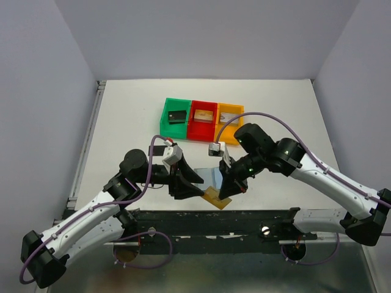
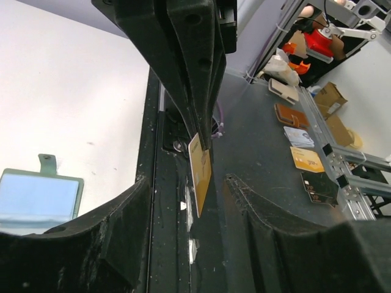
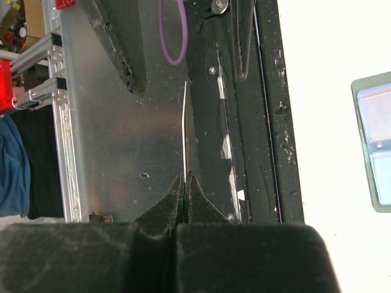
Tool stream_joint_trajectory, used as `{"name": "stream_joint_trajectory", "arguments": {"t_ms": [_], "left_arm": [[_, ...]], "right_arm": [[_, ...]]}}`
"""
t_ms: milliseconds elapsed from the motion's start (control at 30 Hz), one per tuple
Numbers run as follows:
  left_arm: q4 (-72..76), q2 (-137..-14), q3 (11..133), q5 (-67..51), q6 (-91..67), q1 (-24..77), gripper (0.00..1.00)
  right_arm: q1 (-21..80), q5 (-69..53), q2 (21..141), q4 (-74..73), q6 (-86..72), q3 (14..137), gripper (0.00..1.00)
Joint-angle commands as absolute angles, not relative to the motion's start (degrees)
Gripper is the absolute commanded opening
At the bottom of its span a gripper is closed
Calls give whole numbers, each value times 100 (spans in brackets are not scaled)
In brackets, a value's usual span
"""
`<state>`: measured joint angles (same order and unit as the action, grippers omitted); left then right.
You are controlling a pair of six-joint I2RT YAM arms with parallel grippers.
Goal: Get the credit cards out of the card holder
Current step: Place the credit card at the center of the board.
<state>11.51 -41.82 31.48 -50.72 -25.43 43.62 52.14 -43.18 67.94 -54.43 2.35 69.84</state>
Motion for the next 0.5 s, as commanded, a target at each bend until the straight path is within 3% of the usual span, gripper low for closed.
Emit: {"name": "stream_joint_trajectory", "arguments": {"t_ms": [0,233,400,467], "left_arm": [[1573,-4289,3111,-5370,-2724,4421,61],[1810,-4491,2997,-5370,-2821,4570,55],[1898,-4614,3015,-5458,-2839,4614,36],[1907,-4632,3015,-5467,-2839,4623,33]], "right_arm": [[5282,-4201,6934,-5625,343,7286,0],[5335,-4175,7049,-5686,387,7497,0],[5353,-4157,7058,-5678,404,7523,0],[5361,-4140,7066,-5686,413,7532,0]]}}
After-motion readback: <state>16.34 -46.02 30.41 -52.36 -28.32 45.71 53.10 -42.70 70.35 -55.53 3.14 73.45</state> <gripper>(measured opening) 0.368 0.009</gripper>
